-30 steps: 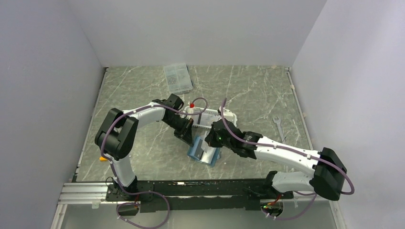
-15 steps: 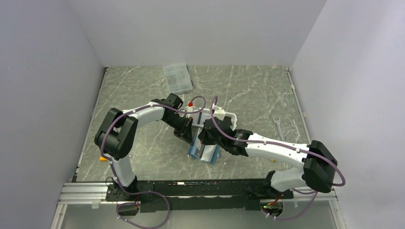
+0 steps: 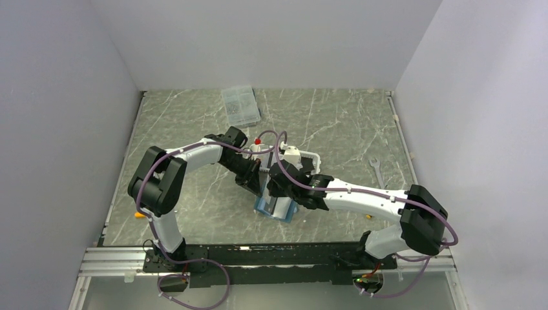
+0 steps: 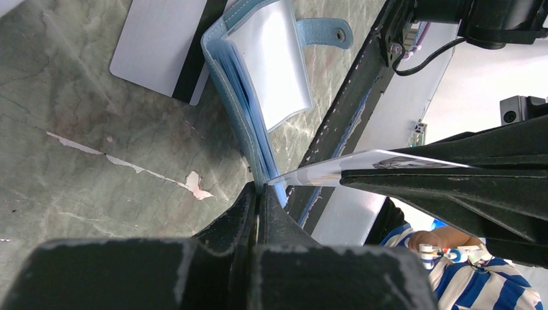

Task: Put the credit cards into the card holder
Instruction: Turn over the card slot in the card holder.

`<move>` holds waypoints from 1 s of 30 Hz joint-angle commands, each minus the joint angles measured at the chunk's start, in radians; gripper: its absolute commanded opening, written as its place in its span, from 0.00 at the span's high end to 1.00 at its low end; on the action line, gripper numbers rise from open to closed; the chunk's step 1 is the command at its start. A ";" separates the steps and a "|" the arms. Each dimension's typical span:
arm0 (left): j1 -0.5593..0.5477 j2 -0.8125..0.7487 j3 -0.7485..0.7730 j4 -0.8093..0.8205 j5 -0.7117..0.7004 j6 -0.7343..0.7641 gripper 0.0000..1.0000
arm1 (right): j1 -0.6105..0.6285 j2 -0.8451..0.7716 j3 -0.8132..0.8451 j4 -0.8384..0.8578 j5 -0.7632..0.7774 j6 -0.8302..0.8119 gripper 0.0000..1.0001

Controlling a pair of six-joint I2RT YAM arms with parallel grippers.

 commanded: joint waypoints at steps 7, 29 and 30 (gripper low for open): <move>0.005 -0.019 -0.004 0.018 0.042 -0.008 1.00 | 0.007 -0.059 -0.014 -0.039 0.050 0.015 1.00; 0.011 0.004 0.001 0.014 0.033 0.006 1.00 | 0.007 -0.122 -0.051 -0.074 0.047 0.008 1.00; 0.010 0.004 0.003 0.014 0.034 0.008 1.00 | 0.007 -0.114 -0.045 -0.075 0.043 0.005 1.00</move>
